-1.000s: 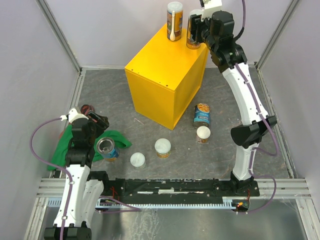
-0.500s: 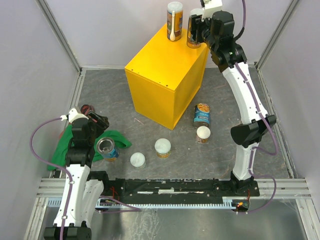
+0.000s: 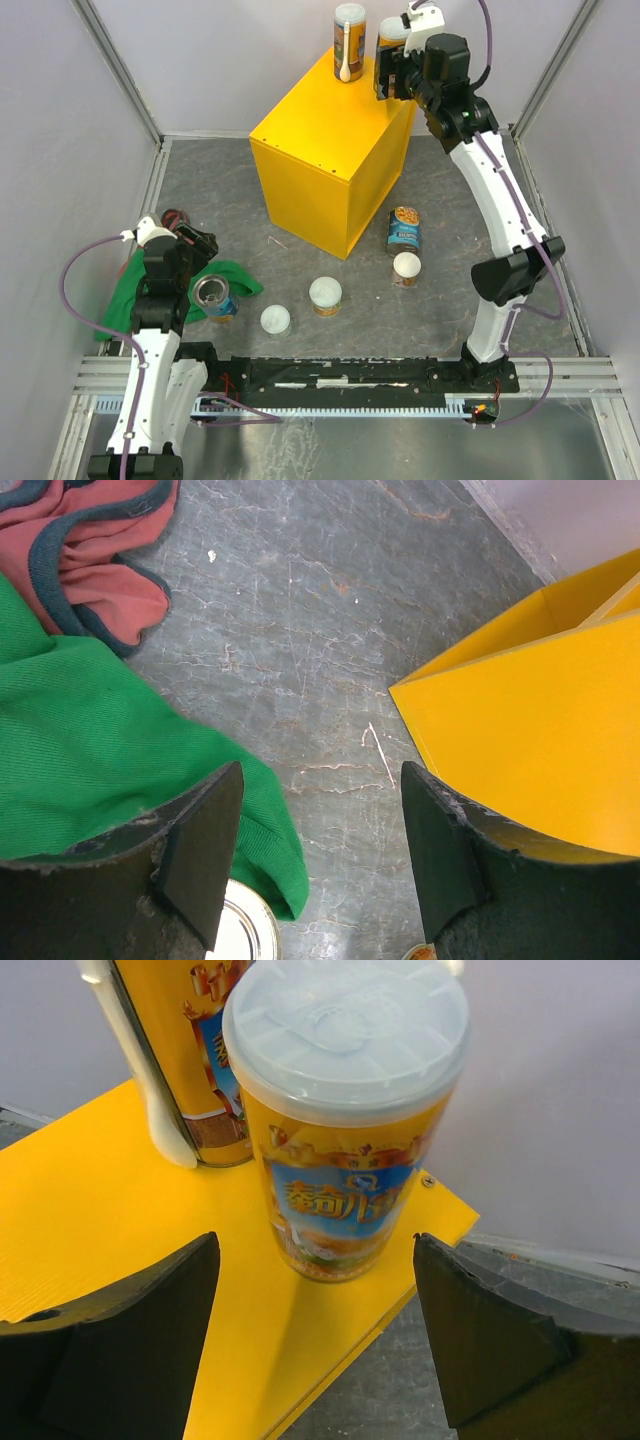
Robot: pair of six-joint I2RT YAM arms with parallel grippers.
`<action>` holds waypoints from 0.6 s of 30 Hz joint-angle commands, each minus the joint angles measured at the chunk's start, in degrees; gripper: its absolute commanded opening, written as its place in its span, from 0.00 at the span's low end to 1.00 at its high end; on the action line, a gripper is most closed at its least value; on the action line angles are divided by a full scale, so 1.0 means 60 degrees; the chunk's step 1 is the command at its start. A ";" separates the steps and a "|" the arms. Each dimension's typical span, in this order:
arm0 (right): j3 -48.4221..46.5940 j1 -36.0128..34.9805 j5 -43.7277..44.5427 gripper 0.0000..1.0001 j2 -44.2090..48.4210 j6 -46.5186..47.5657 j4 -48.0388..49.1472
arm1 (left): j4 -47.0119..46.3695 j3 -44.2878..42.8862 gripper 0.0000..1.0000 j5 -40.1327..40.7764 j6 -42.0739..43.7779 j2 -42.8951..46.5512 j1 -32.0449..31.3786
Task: Place and organize the canned foods onto the counter
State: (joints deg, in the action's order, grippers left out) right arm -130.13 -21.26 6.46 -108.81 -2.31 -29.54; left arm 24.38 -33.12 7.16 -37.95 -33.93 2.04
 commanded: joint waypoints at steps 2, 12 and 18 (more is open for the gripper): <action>0.0394 0.0013 -0.0138 0.86 0.1184 -0.0222 0.0432 | -0.0036 -0.0354 0.71 -0.0095 -0.0183 0.0222 -0.0033; 0.1689 0.0022 0.0289 0.87 0.2343 -0.0403 0.0311 | 0.0128 -0.0241 0.70 -0.0093 -0.0417 0.0611 -0.0033; 0.3302 0.0020 0.0768 0.87 0.3382 -0.0984 0.0254 | 0.0048 -0.0002 0.70 -0.0362 -0.0632 0.0670 -0.0033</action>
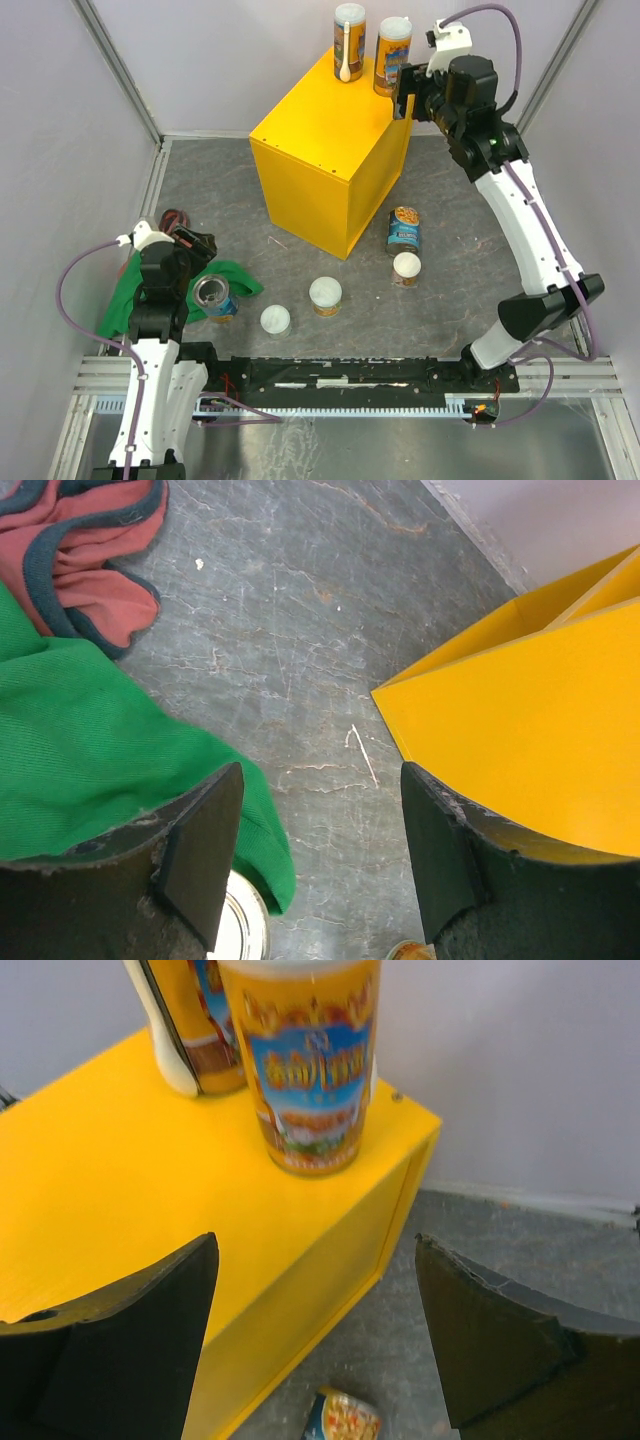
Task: Place and organize the canned foods onto the counter
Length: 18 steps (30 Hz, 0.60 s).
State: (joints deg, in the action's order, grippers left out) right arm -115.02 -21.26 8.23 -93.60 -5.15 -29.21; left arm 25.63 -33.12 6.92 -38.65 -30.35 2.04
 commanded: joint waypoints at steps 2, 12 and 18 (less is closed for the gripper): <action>0.1462 0.0016 0.0677 0.87 0.1241 -0.0743 0.0194 | -0.0210 0.0079 0.70 -0.0495 -0.0586 0.0071 -0.0033; 0.5207 0.0026 0.0862 0.91 0.3092 -0.2265 -0.0226 | -0.0098 0.0137 0.70 -0.0530 -0.0451 0.0328 -0.0033; 0.7040 0.0002 0.0733 0.96 0.3864 -0.2810 -0.0528 | -0.0025 0.0053 0.71 -0.0436 -0.0205 0.0365 -0.0027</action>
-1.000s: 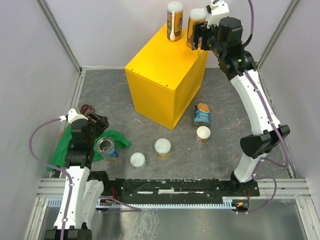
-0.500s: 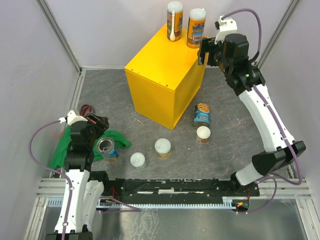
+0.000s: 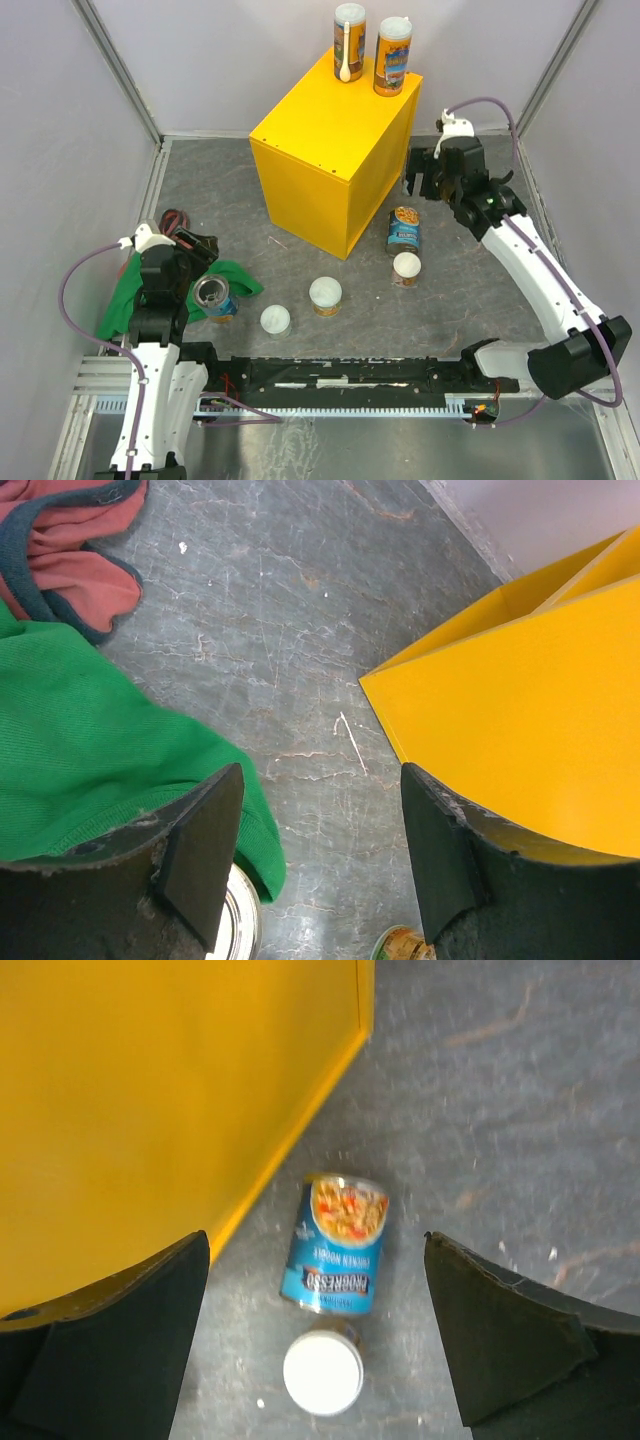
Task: Place and organize the canned foods onto the counter
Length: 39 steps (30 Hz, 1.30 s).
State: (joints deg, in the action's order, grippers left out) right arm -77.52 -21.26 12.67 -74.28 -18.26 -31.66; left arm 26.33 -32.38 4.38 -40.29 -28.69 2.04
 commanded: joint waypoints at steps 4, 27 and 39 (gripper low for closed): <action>0.1691 -0.0014 -0.0261 0.97 0.0960 -0.0878 -0.0362 | -0.0129 -0.0055 0.71 0.0077 0.0148 0.0141 -0.0033; 0.4669 -0.0423 -0.0865 0.99 0.1213 -0.1835 0.0913 | -0.0233 0.0218 0.71 0.0022 -0.0038 0.0227 -0.0033; 0.4813 -0.0702 -0.0588 0.99 0.0533 -0.1819 0.1398 | -0.0294 0.0149 0.71 0.0056 0.0114 0.0104 -0.0040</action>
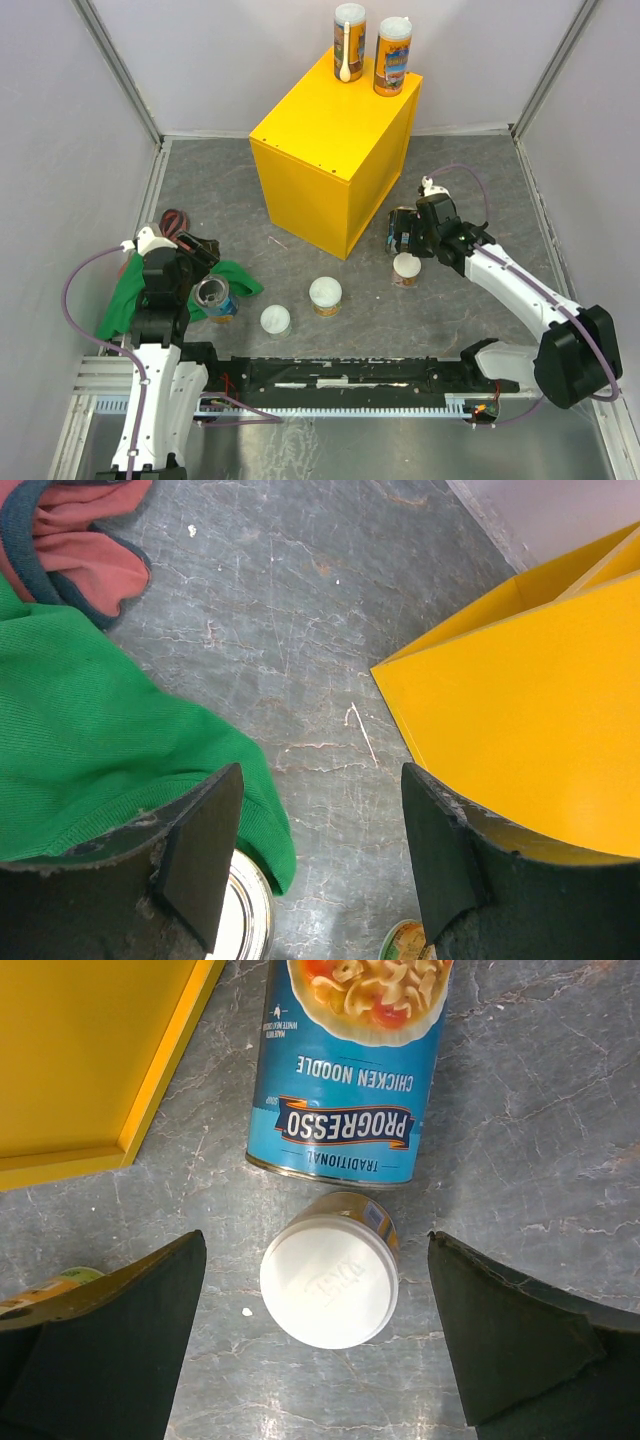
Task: Place and organize the canned foods onto the counter
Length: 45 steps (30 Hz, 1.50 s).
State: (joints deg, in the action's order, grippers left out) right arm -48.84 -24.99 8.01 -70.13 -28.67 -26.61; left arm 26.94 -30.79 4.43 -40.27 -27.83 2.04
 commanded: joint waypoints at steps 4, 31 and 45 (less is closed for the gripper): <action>0.0061 -0.0172 0.0257 0.99 -0.0412 -0.0100 0.0724 | -0.0409 -0.0150 0.71 0.0088 0.0191 -0.0071 -0.0034; -0.0458 -0.0234 0.1154 0.99 -0.2126 0.0205 0.1494 | -0.0248 -0.0123 0.72 0.0418 0.0330 -0.0005 -0.0034; -0.0598 -0.0240 0.0780 0.99 -0.2618 -0.0165 0.2054 | -0.0002 -0.0234 0.73 0.0590 0.0572 0.0064 -0.0033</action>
State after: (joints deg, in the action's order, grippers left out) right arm -49.69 -26.48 12.80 -84.88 -28.42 -17.69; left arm 27.55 -30.79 6.72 -39.27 -28.27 2.00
